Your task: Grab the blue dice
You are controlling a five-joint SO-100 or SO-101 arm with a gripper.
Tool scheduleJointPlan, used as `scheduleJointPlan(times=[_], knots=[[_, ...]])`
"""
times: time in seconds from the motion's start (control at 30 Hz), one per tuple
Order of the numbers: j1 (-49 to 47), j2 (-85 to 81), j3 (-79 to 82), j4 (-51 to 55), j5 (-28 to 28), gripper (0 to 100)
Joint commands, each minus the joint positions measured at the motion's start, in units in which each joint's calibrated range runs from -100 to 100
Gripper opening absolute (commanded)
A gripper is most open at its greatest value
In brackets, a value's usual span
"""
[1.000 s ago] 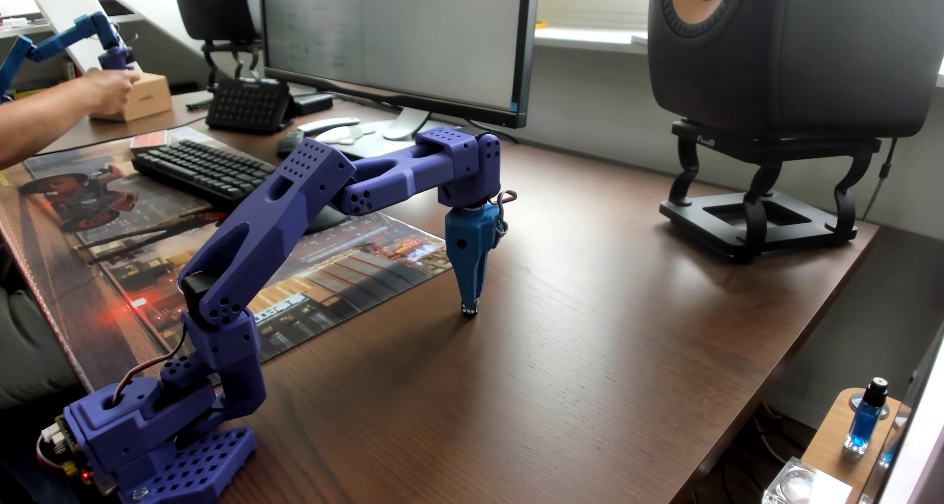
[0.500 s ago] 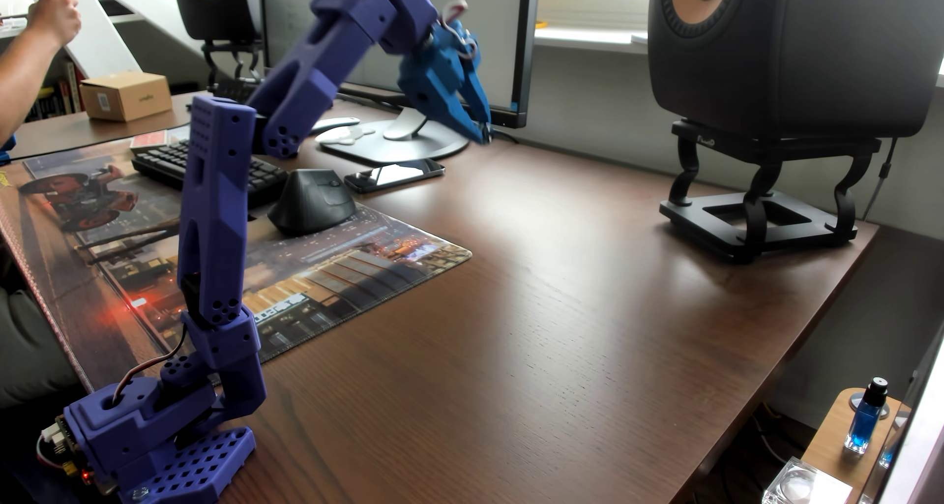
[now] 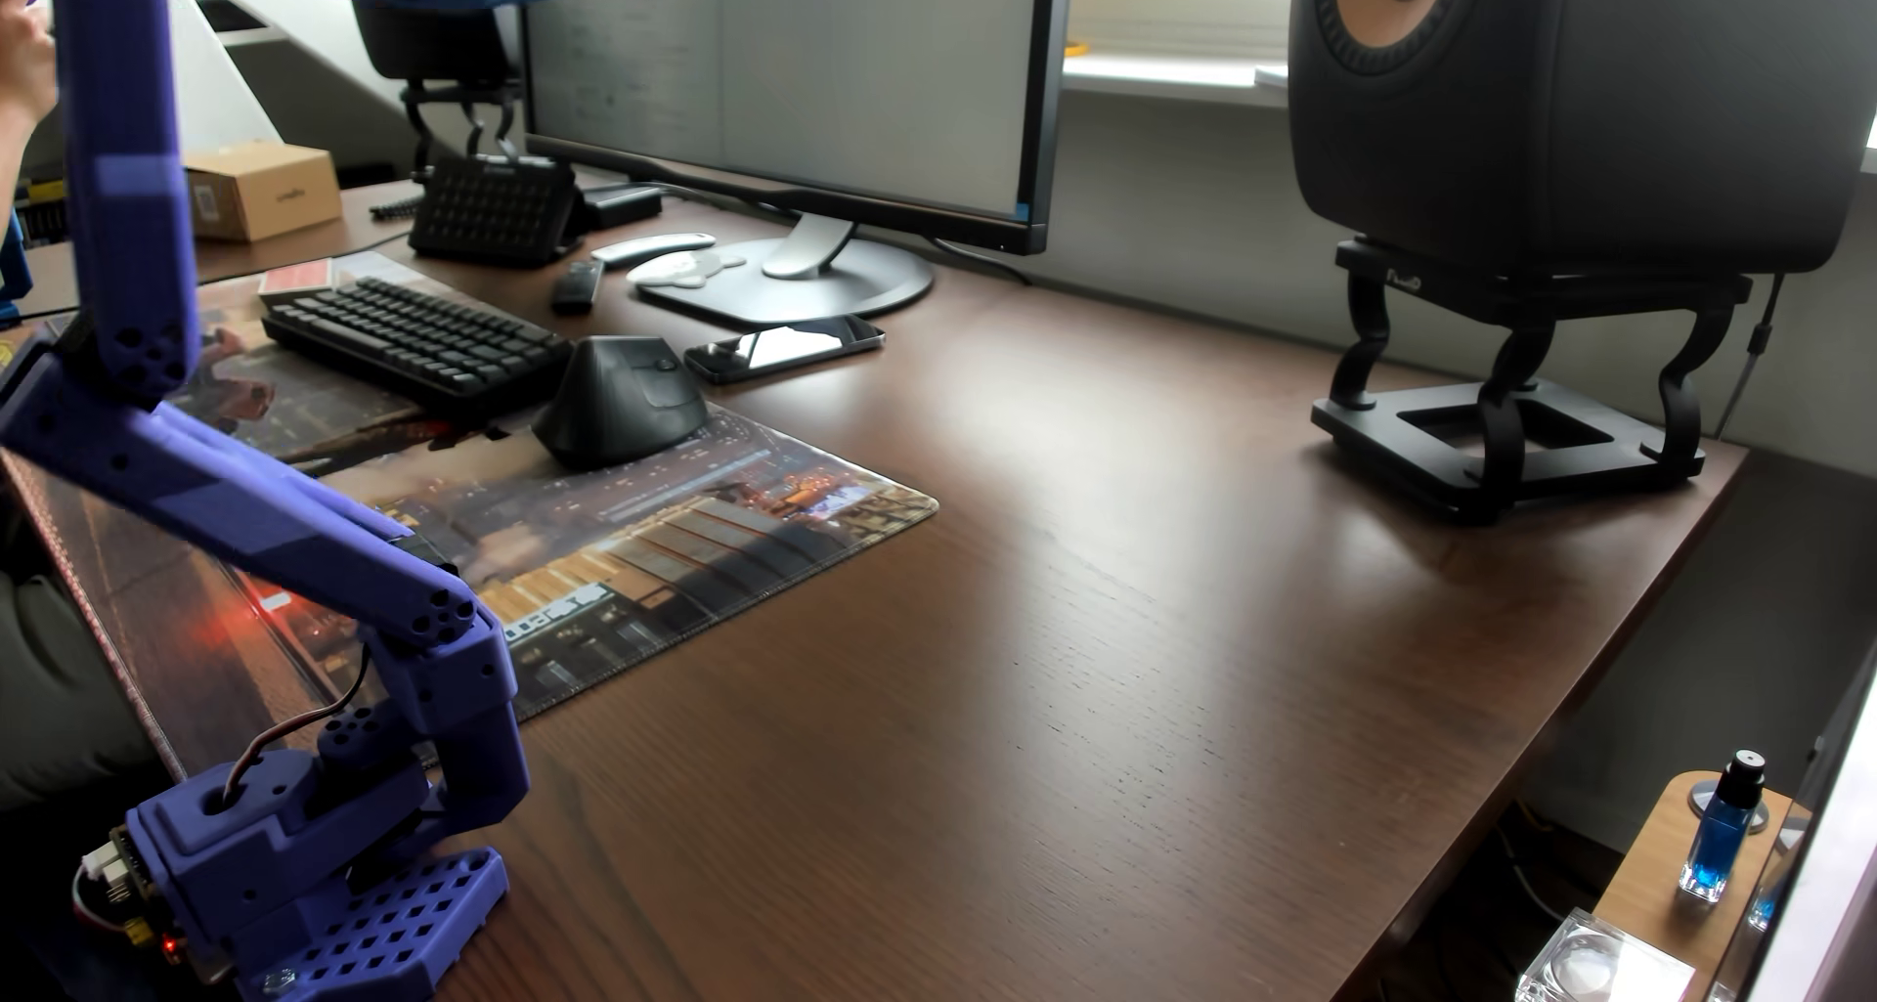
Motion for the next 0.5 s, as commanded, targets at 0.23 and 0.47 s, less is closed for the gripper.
scheduleJointPlan(times=[0.23, 0.47], knots=[[-2.1, -25.2, 58.3, -23.6, -0.4, 2], [-2.1, -26.0, 78.7, -40.5, -2.1, 2]])
